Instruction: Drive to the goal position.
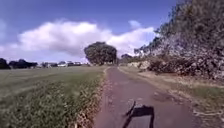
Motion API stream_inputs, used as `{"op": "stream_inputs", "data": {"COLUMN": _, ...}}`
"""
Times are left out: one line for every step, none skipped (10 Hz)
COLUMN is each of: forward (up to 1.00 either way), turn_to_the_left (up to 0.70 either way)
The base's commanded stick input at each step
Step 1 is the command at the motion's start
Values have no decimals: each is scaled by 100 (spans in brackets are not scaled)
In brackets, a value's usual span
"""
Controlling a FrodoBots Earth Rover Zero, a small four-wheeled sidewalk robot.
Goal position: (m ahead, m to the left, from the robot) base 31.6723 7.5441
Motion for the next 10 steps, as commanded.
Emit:
{"op": "stream_inputs", "data": {"forward": 70, "turn_to_the_left": 0}}
{"op": "stream_inputs", "data": {"forward": 70, "turn_to_the_left": 0}}
{"op": "stream_inputs", "data": {"forward": 70, "turn_to_the_left": 0}}
{"op": "stream_inputs", "data": {"forward": 70, "turn_to_the_left": 0}}
{"op": "stream_inputs", "data": {"forward": 70, "turn_to_the_left": 0}}
{"op": "stream_inputs", "data": {"forward": 70, "turn_to_the_left": 0}}
{"op": "stream_inputs", "data": {"forward": 70, "turn_to_the_left": 0}}
{"op": "stream_inputs", "data": {"forward": 70, "turn_to_the_left": 0}}
{"op": "stream_inputs", "data": {"forward": 70, "turn_to_the_left": 0}}
{"op": "stream_inputs", "data": {"forward": 70, "turn_to_the_left": 0}}
